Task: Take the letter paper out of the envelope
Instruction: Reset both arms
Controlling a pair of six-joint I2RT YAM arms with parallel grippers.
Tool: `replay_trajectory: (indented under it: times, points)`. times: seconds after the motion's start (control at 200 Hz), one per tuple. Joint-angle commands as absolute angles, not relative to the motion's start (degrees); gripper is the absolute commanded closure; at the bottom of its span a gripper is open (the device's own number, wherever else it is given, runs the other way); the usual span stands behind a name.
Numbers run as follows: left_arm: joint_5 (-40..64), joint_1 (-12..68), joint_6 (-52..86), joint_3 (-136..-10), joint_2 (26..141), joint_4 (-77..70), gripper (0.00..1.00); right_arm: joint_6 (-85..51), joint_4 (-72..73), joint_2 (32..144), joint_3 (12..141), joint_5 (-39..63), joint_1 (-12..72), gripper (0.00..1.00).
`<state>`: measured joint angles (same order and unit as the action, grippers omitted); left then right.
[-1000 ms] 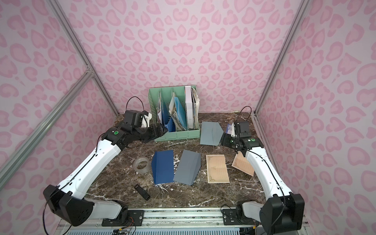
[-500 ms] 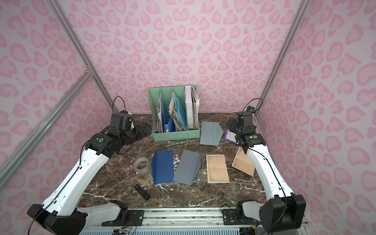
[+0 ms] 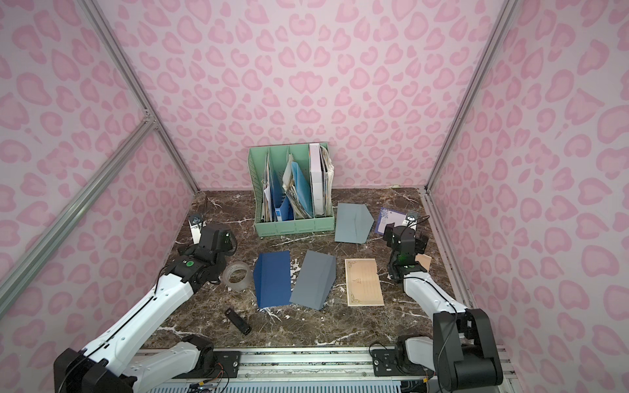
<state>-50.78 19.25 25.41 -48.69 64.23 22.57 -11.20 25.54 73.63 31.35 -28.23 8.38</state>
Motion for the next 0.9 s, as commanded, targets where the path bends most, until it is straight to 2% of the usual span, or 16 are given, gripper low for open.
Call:
replay_trajectory:
  times: [0.0,0.325,0.57,0.65,0.791,0.896]
  points:
    - [-53.26,16.64,16.65,-46.39,68.82,13.4,0.01,-9.33,31.81,76.55,30.31,-28.11,8.44,0.02]
    - [-35.14,6.31,10.03,-45.95,87.9,1.09,0.01,-4.1,44.15,83.49,24.25,-22.83,6.91,0.02]
    - [-30.63,3.12,7.84,-49.26,94.22,-3.83,0.01,-1.94,54.2,87.09,23.2,-16.97,4.54,0.02]
    - [-28.78,1.41,10.0,-51.79,96.21,-0.95,0.01,-2.38,55.9,88.54,23.01,-15.73,3.57,0.01]
    - [-24.54,1.06,9.59,-50.42,95.4,-4.91,0.01,-2.24,57.46,87.84,21.54,-13.17,2.96,0.01]
    - [-21.75,1.14,8.24,-38.48,87.61,-18.73,0.01,-2.0,67.36,86.01,15.13,-11.83,2.72,0.01]
